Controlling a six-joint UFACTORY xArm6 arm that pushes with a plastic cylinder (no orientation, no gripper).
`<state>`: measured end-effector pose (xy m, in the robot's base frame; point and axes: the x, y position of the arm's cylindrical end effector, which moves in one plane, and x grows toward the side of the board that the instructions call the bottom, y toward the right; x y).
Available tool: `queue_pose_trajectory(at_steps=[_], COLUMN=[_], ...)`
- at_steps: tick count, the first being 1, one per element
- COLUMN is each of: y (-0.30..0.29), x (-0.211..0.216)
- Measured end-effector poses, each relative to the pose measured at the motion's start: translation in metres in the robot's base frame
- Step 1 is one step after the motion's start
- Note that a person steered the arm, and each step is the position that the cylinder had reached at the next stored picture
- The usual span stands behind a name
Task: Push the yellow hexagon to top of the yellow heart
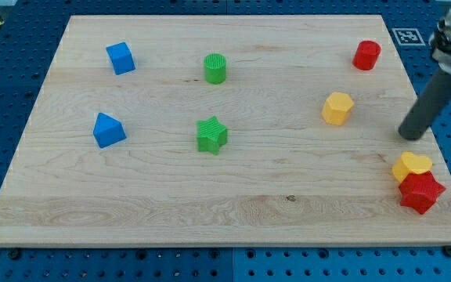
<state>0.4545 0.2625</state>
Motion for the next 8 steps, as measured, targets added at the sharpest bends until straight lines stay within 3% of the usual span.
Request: queue_pose_trajectory(at_steps=[2,3,4,5,6,8], y=[-0.024,-0.070,-0.082,-0.064,-0.055,-0.096], x=[-0.099,-0.111,-0.080,-0.017,-0.011,-0.065])
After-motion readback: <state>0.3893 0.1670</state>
